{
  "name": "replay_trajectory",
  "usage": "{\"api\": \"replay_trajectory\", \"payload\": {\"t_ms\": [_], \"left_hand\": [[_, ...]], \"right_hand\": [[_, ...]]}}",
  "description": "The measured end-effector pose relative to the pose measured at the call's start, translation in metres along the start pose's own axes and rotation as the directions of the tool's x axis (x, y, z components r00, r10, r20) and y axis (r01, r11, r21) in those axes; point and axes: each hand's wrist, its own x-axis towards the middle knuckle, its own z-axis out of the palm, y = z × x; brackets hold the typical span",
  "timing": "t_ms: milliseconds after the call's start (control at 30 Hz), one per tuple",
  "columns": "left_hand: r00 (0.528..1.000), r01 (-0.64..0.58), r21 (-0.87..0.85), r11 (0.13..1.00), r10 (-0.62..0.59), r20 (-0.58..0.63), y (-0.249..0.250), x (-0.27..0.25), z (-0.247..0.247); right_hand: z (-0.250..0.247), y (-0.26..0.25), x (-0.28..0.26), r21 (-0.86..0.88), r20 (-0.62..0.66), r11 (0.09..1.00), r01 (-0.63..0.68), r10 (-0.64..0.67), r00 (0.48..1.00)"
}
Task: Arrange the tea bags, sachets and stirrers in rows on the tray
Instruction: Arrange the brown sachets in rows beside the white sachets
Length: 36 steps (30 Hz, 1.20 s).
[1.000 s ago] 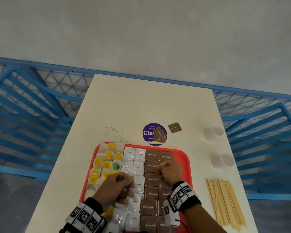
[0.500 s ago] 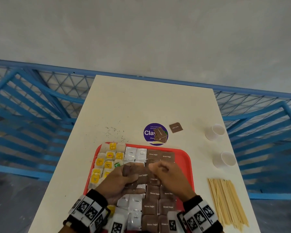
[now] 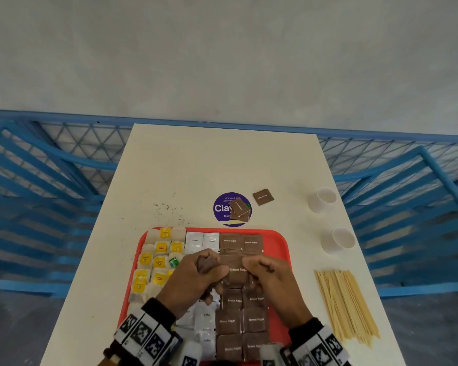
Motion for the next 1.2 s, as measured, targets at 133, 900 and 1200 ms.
{"api": "replay_trajectory", "payload": {"t_ms": [133, 900, 1200], "left_hand": [[0.999, 0.031, 0.055, 0.998, -0.030, -0.016, -0.002, -0.003, -0.004], [1.000, 0.025, 0.251, 0.968, -0.028, 0.009, -0.003, -0.003, -0.012], [0.999, 0.042, 0.171, 0.984, -0.040, -0.013, 0.000, 0.002, -0.006]], "right_hand": [[-0.001, 0.000, 0.000, -0.055, -0.030, 0.996, 0.074, -0.076, 0.997], [0.002, 0.019, -0.001, -0.646, 0.033, 0.663, 0.378, -0.470, 0.882], [0.006, 0.022, -0.006, -0.354, -0.346, 0.916, 0.190, -0.317, 0.883]]}}
